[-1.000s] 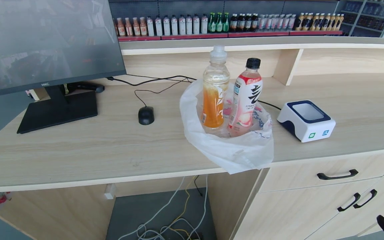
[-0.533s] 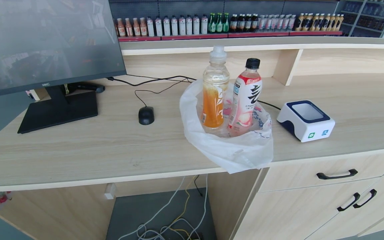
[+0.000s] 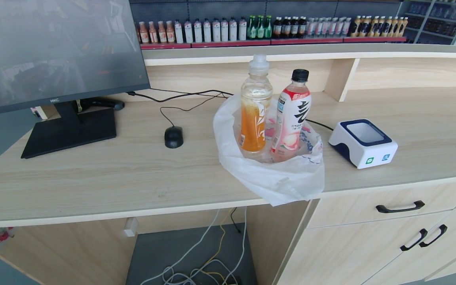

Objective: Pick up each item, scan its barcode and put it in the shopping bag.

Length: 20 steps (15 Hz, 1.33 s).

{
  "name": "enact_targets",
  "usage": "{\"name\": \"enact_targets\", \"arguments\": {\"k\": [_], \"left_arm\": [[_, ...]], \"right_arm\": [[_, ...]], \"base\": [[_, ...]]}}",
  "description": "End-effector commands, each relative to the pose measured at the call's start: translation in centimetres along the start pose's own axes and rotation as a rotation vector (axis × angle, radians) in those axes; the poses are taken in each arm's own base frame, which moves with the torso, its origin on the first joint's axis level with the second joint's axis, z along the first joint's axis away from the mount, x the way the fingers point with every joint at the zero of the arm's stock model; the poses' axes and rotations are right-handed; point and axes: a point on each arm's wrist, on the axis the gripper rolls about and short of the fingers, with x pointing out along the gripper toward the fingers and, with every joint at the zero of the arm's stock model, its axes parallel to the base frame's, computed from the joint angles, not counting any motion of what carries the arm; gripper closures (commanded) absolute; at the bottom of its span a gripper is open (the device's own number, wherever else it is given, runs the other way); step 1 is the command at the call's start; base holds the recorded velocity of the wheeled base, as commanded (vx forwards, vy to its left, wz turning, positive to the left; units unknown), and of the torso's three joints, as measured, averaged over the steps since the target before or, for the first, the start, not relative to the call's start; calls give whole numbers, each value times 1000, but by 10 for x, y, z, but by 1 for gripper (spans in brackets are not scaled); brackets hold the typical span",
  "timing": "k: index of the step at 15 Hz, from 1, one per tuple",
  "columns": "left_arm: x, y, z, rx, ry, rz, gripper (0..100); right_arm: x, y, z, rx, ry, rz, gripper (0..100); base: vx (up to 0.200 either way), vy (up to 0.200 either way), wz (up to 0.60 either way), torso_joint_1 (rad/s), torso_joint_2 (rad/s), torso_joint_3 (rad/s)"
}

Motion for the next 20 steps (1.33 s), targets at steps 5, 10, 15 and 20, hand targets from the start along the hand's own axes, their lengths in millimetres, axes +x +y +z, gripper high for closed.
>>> {"name": "enact_targets", "arguments": {"k": [5,10,15,20], "left_arm": [[0,0,0,0,0,0,0],[0,0,0,0,0,0,0],[0,0,0,-2,0,0,0],[0,0,0,0,0,0,0]], "right_arm": [[-5,2,1,112,-29,-145,0],[-11,3,-8,226,-151,-43,0],[-11,3,-9,210,-149,-46,0],[-11,3,-9,211,-149,-46,0]], "base": [[0,0,0,0,0,0],[0,0,0,0,0,0],[-40,0,0,0,1,0],[-120,0,0,0,3,0]]}}
